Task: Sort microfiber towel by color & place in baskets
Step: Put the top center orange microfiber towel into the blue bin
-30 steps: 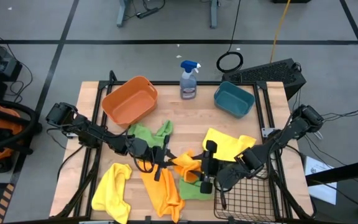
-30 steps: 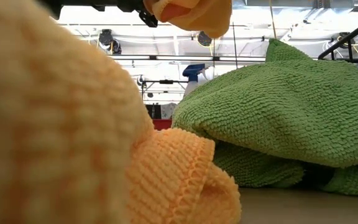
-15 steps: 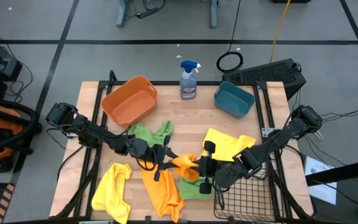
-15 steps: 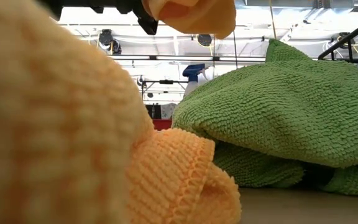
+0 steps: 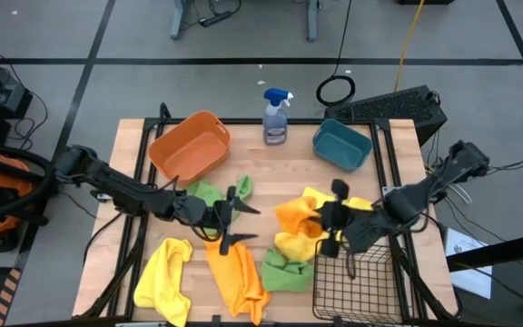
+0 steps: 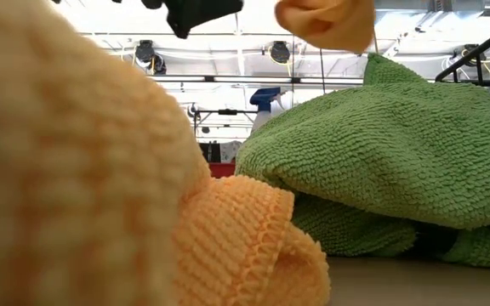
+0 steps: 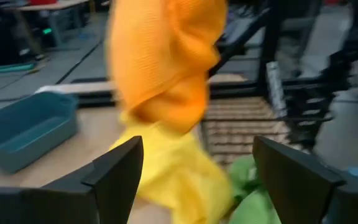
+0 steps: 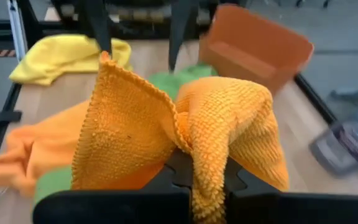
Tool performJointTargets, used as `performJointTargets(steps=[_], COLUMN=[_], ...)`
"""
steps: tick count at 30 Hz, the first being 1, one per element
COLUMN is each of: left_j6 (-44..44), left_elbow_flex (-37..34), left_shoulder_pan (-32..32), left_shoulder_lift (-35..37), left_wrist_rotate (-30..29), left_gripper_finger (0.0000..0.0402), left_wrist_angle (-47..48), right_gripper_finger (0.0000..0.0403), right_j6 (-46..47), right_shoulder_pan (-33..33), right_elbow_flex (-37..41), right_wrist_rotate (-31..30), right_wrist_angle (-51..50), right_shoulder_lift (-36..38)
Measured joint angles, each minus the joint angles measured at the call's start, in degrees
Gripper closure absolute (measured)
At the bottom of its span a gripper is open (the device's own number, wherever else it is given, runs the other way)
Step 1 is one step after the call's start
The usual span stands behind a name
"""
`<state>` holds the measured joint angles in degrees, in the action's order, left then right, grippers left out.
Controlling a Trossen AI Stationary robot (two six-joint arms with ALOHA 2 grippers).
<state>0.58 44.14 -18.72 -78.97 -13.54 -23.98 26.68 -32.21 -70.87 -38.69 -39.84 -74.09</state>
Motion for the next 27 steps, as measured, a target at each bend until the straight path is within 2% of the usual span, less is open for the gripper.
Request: performJointTargets(steps=[4,8,11,13,15,18,22,25,27], left_j6=[-1.68,-2.89,-2.99,-3.00,-2.99,-2.97,-2.28,-0.19,1.17], left_elbow_flex=[0.00,0.00,0.00,0.00,0.00,0.00,0.00,0.00,0.00], left_shoulder_pan=[1.19,3.55,6.08,7.63,8.91,10.23,10.93,10.51,9.90], left_shoulder_lift=[2.76,3.07,3.07,3.07,3.07,3.07,3.04,2.95,2.55], left_wrist_rotate=[-3.91,-7.51,-6.59,-4.02,-1.34,2.71,6.39,7.00,7.13], left_gripper_finger=[0.0093,0.0093,0.0093,0.0093,0.0093,0.0093,0.0093,0.0093,0.0093], left_wrist_angle=[5.56,3.93,3.67,4.07,4.12,4.43,8.26,10.56,10.66], right_gripper_finger=[0.0398,0.0398,0.0394,0.0390,0.0388,0.0387,0.0387,0.0386,0.0386], right_j6=[6.57,11.74,16.18,19.38,22.45,25.73,26.25,26.00,24.88], right_shoulder_pan=[-0.13,-1.52,-3.38,-5.06,-7.28,-10.44,-12.26,-10.81,-8.17], right_elbow_flex=[0.00,0.00,0.00,0.00,0.00,0.00,0.00,0.00,0.00], right_wrist_rotate=[4.71,8.78,14.03,18.01,19.53,16.81,8.79,4.56,3.89], right_wrist_angle=[-6.00,-7.79,-8.02,-8.02,-8.02,-8.07,-11.61,-16.92,-20.68], right_shoulder_lift=[4.03,6.56,7.22,7.30,7.27,7.10,7.06,7.06,7.06])
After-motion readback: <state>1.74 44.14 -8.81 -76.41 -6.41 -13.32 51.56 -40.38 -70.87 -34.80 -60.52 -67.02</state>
